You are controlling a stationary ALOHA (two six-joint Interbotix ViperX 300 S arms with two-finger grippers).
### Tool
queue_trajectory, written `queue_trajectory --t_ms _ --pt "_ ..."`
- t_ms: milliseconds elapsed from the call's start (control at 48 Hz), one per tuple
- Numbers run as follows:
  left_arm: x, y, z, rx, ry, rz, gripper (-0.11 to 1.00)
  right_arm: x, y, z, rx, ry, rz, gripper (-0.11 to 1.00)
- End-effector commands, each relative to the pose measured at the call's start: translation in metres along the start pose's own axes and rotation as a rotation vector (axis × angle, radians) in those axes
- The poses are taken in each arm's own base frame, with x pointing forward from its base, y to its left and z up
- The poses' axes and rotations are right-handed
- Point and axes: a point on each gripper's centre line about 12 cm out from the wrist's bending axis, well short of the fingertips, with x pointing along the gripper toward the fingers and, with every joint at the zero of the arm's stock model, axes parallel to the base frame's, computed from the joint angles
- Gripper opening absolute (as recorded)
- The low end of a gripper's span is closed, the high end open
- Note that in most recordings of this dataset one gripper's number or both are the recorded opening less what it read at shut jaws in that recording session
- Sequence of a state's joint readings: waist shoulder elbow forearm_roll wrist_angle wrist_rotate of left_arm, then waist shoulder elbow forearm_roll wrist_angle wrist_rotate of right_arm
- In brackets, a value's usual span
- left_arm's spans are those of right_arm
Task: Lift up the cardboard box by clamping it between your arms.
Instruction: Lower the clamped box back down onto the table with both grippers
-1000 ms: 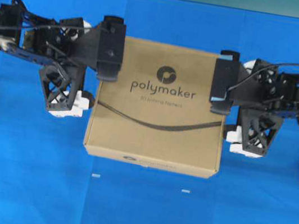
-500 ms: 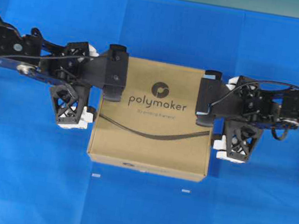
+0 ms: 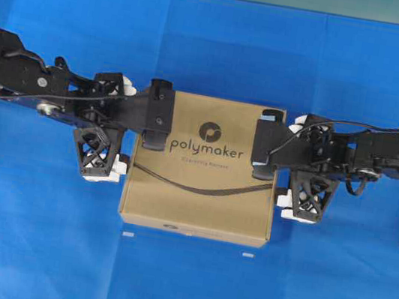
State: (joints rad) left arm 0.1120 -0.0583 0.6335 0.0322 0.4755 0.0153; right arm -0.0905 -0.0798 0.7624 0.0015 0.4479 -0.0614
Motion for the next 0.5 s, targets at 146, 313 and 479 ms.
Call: queue_trajectory --t_ms 146,313,479 --pt "0.007 0.000 0.008 -0.073 -0.077 -0.004 0.85 0.006 0.006 0.012 0.000 -0.076 0.007 1.00" --pt "0.015 -0.002 0.001 -0.078 -0.061 -0.007 0.85 0.015 0.006 0.008 -0.001 -0.060 0.008 1.00" --pt "0.021 -0.002 -0.002 -0.077 -0.054 -0.007 0.85 0.027 0.007 0.002 0.000 -0.043 0.008 1.00"
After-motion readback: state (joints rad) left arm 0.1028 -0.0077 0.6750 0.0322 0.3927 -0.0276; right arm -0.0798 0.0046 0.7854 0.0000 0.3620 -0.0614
